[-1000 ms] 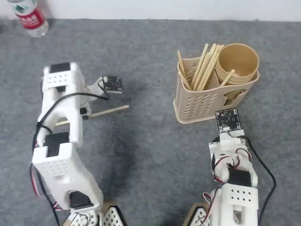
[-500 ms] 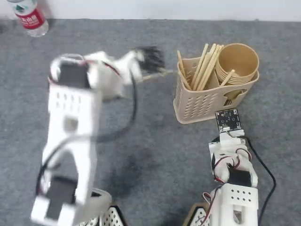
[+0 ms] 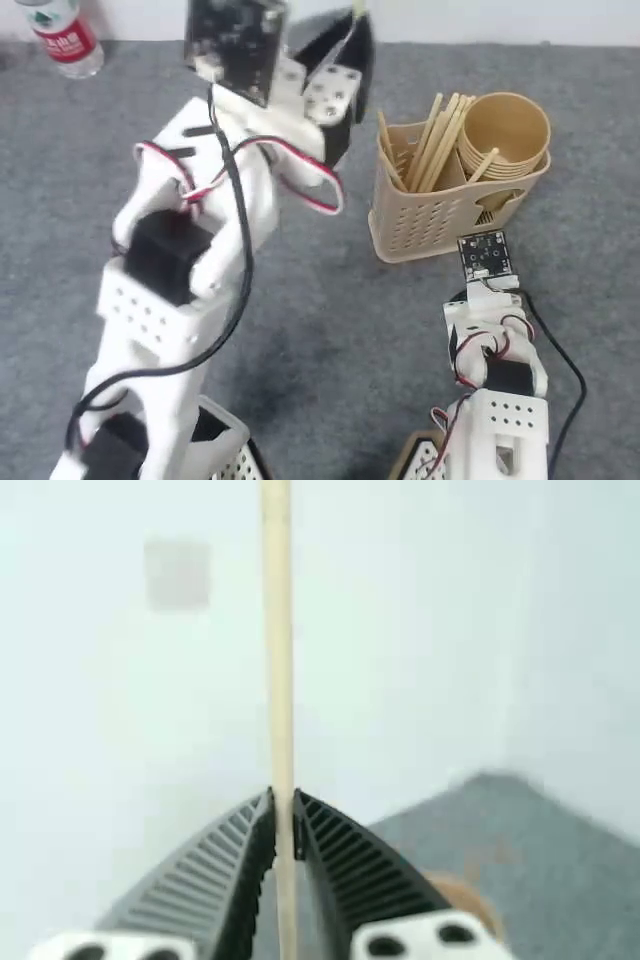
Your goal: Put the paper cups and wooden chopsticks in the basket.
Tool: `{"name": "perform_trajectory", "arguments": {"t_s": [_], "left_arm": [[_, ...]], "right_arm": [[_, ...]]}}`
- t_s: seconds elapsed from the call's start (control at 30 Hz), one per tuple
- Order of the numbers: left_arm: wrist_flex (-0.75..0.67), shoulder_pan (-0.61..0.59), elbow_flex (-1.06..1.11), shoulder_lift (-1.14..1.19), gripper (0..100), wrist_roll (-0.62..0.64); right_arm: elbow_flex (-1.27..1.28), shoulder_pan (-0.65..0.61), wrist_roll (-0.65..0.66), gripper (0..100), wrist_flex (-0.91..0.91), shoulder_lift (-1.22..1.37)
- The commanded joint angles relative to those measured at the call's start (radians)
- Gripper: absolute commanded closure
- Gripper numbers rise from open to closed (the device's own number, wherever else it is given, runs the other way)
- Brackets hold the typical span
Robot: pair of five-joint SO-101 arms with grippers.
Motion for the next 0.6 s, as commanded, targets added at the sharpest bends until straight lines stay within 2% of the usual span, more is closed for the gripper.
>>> {"name": "perform_trajectory", "arguments": {"t_s": [0.0, 0.23, 0.47, 0.57], "left_arm": [[-0.069, 0.077, 0.065, 0.052, 99, 0.069], [-0.284, 0.104, 0.28, 0.092, 99, 0.101], [-0.68, 0.11, 0.713, 0.081, 99, 0.095], [-0.738, 0.098, 0.794, 0.081, 93, 0.097]], "right_arm": [[-0.006, -0.002, 0.012, 90.2, -0.012, -0.01], [-0.006, -0.004, 0.012, 90.2, -0.013, -0.01], [-0.006, -0.002, 0.012, 90.2, -0.015, -0.01], [-0.006, -0.005, 0.012, 90.2, -0.016, -0.01]]}}
